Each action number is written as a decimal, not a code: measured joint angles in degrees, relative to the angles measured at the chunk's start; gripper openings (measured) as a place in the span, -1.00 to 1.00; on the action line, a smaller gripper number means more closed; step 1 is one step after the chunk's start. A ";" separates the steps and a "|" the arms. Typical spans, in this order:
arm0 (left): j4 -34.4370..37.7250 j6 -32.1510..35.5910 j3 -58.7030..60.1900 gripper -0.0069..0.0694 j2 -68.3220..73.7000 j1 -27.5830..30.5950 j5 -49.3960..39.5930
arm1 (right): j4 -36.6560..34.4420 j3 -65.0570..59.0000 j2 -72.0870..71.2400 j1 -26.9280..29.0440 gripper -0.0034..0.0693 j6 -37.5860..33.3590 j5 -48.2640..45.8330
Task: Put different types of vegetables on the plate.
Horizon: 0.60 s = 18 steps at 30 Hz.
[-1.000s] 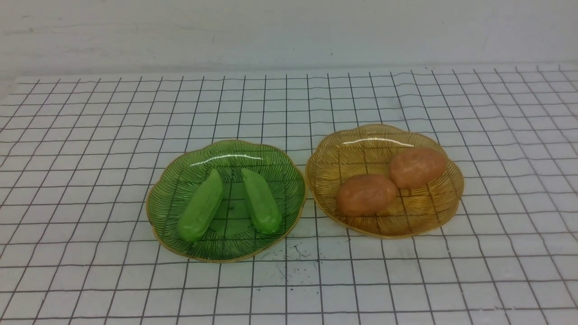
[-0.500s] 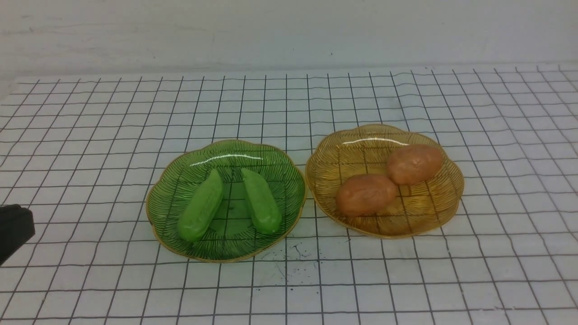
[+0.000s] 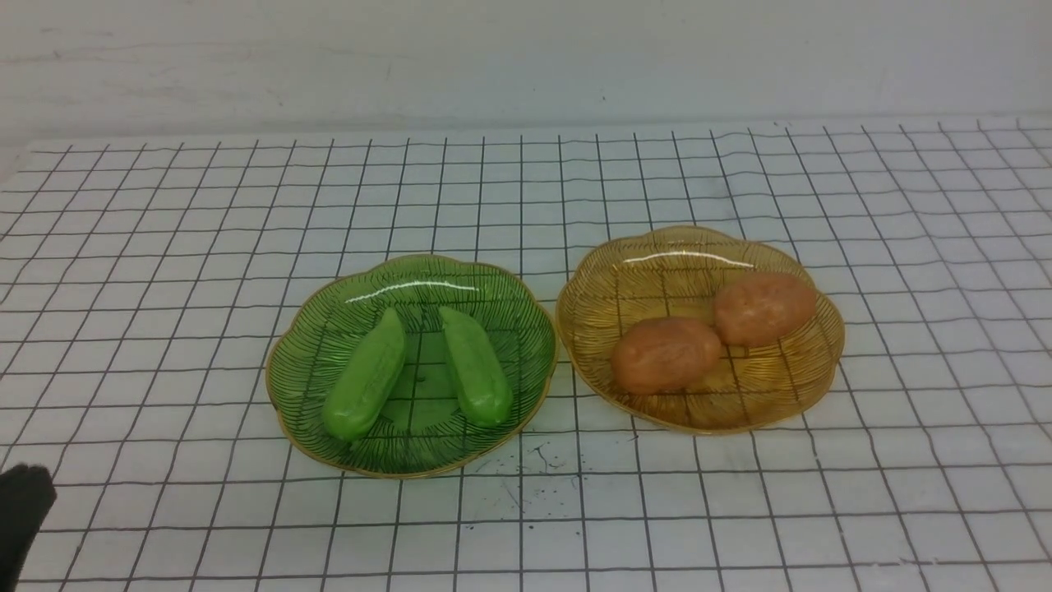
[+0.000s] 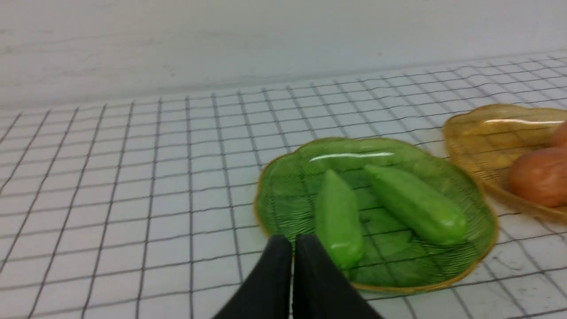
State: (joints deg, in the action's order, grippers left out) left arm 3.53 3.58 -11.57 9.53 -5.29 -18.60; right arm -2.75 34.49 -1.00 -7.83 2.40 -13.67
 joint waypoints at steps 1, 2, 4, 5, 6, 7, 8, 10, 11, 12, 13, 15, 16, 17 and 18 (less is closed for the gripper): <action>0.00 0.06 1.81 -0.84 -1.28 1.74 0.22 | 0.00 0.00 0.00 0.00 -0.94 0.00 0.00; 0.00 0.25 4.38 -0.84 -3.17 3.19 0.45 | 0.00 0.00 0.00 0.00 -0.94 0.00 0.00; 0.05 0.57 8.20 -0.84 -6.25 5.15 0.65 | 0.00 0.00 0.00 0.00 -0.94 0.00 0.00; 0.05 0.62 9.86 -0.84 -7.74 5.64 0.65 | 0.00 0.00 0.00 0.00 -0.94 0.00 0.00; 0.05 0.69 11.04 -0.84 -8.73 5.82 0.65 | 0.00 0.00 0.00 0.00 -0.94 0.00 0.00; 0.05 0.75 12.11 -0.84 -9.53 5.87 0.65 | 0.00 0.00 0.00 0.00 -0.94 0.00 0.00; 0.05 0.76 12.79 -0.84 -9.87 5.87 0.50 | 0.00 0.00 0.00 0.00 -0.94 0.00 0.00; 0.05 0.80 13.04 -0.84 -10.13 5.94 0.14 | 0.00 0.00 0.00 0.00 -0.94 0.00 0.00; 0.05 0.92 13.04 -0.84 -10.13 5.94 -0.83 | 0.00 0.00 0.00 0.00 -0.94 0.00 0.00; 0.05 1.03 13.06 -0.84 -10.13 5.94 -1.57 | 0.00 0.00 0.00 0.00 -0.94 0.00 0.00; 0.05 1.03 13.11 -0.84 -10.13 5.94 -2.53 | 0.00 0.00 0.00 0.00 -0.94 0.00 0.00; 0.05 1.03 13.16 -0.84 -10.13 5.94 -2.89 | 0.01 0.00 0.00 0.00 -0.94 0.00 0.00; 0.05 1.08 13.16 -0.84 -10.13 5.94 -2.97 | 0.13 0.00 0.00 0.00 -0.94 0.05 0.00; 0.12 1.08 13.16 -0.84 -10.13 5.94 -2.96 | 0.13 0.00 0.00 0.00 -0.94 0.05 0.00; 0.18 1.08 13.16 -0.84 -10.13 5.94 -2.98 | 0.13 0.00 0.00 0.00 -0.94 0.05 0.00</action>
